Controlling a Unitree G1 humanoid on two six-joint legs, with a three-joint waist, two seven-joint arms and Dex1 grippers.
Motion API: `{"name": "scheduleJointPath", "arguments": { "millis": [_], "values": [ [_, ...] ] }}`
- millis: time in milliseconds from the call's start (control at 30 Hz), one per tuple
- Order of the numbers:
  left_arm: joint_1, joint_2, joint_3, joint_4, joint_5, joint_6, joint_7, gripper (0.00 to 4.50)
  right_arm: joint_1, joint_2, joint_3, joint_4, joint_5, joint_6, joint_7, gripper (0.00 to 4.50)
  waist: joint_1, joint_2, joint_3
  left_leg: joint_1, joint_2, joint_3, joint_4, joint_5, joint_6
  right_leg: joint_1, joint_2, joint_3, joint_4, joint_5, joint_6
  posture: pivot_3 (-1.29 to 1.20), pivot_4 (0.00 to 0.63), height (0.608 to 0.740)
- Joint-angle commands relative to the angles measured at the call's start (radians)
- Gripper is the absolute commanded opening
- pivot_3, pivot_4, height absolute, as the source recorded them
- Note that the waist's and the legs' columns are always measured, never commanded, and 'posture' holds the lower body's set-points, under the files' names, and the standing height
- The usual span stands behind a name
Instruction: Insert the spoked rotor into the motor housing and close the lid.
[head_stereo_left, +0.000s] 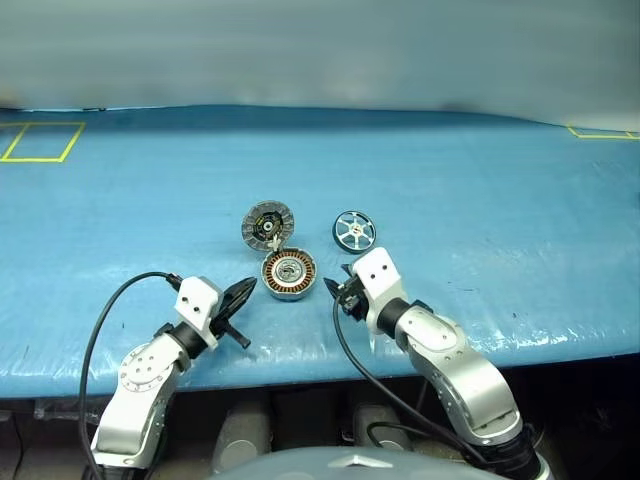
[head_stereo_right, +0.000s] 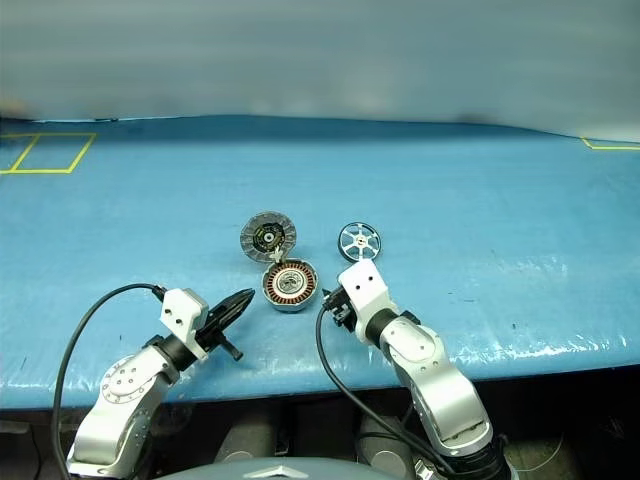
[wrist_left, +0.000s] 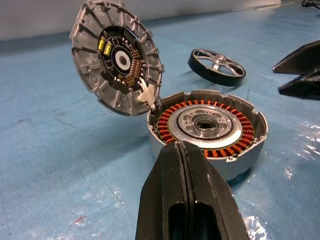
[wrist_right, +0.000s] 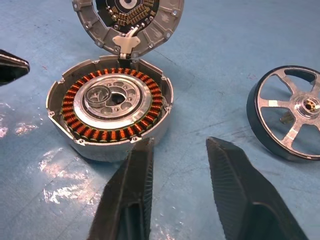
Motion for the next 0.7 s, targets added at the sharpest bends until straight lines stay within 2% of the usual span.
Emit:
{"name": "scheduleJointPath", "arguments": {
  "millis": [33, 100, 433, 700],
  "values": [
    [0.002, -0.011, -0.001, -0.01, -0.038, 0.027, -0.004, 0.0, -0.047, 0.034, 0.034, -0.052, 0.003, 0.094, -0.03, 0.54, -0.002, 0.0, 0.0, 0.0, 0.0, 0.0, 0.0, 0.0, 0.0, 0.0, 0.0, 0.0, 0.0, 0.0, 0.0, 0.0, 0.15, 0.74],
    [0.002, -0.013, -0.001, -0.008, -0.046, 0.032, -0.009, 0.0, -0.073, 0.058, 0.051, -0.048, 0.007, 0.127, -0.041, 0.01, -0.002, 0.0, 0.0, -0.001, 0.0, 0.0, 0.0, 0.0, 0.0, -0.001, 0.0, 0.0, 0.0, 0.0, 0.0, 0.0, 0.15, 0.74],
    [0.023, -0.021, 0.002, 0.045, -0.018, -0.026, 0.006, 0.0, -0.198, 0.184, 0.107, 0.044, 0.014, 0.226, -0.089, 0.01, -0.003, 0.0, 0.0, -0.001, 0.0, 0.0, -0.001, 0.0, 0.0, -0.001, 0.0, 0.0, 0.0, 0.0, 0.0, 0.0, 0.15, 0.74],
    [0.031, -0.022, -0.003, 0.095, -0.009, -0.096, -0.013, 0.0, -0.25, 0.21, 0.122, 0.11, 0.017, 0.247, -0.092, 0.01, -0.005, 0.0, 0.0, -0.001, 0.0, 0.001, -0.001, 0.0, 0.0, -0.003, 0.0, 0.0, 0.0, 0.0, -0.001, 0.0, 0.15, 0.74]
  ]
}}
